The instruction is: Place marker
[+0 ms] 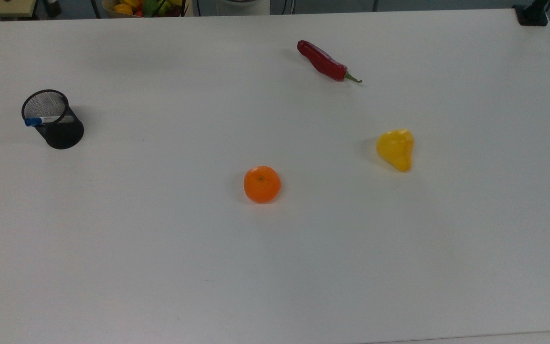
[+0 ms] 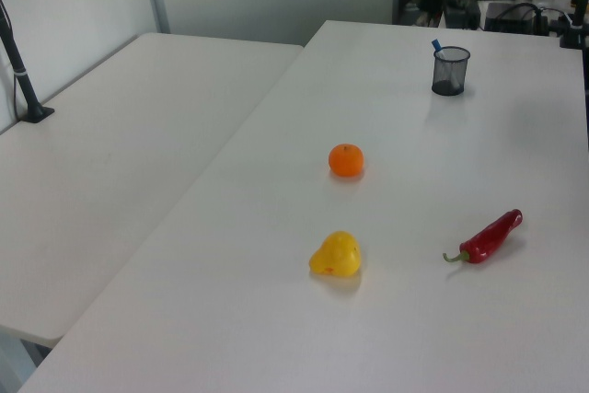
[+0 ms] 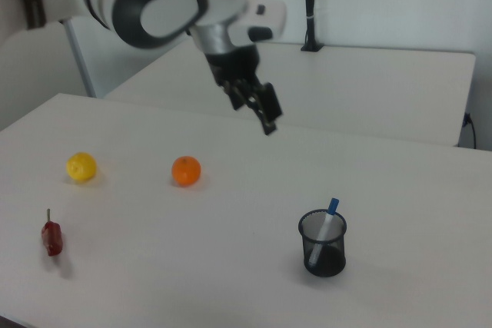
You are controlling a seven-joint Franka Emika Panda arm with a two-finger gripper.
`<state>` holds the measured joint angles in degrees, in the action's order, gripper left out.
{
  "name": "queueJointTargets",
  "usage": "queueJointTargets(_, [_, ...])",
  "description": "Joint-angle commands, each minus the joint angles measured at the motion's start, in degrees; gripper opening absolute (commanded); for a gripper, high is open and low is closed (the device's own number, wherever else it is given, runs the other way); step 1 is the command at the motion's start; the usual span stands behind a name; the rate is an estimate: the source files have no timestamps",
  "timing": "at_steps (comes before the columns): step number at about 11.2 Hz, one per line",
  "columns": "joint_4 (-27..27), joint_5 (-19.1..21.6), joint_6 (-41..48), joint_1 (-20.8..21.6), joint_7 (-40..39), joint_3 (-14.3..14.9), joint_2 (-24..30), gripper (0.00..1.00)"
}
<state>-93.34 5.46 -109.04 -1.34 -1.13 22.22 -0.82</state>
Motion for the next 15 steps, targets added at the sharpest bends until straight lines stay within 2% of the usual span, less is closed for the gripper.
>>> queueJointTargets(1, [4.3,1.13,12.25,0.46,5.87,-6.21,1.52,1.0])
queueJointTargets(2, [4.48,0.87,14.54,0.46,6.66,-9.53,2.13,1.0])
queueJointTargets(6, [3.61,0.35,15.87,0.73,7.72,-17.54,2.31,1.0])
queueJointTargets(8, [2.47,0.08,16.23,2.12,7.11,-18.88,2.31,1.0])
queueJointTargets(10, [1.41,-0.97,15.97,3.18,3.87,-18.97,2.49,1.0])
queueJointTargets(12, [0.7,-3.77,15.09,3.54,-3.4,-18.97,2.14,1.0])
queueJointTargets(14, [-0.61,-4.49,12.64,3.54,-12.19,-18.54,1.96,1.0])
queueJointTargets(15, [-0.62,-4.32,12.28,3.54,-12.58,-18.36,2.05,1.0])
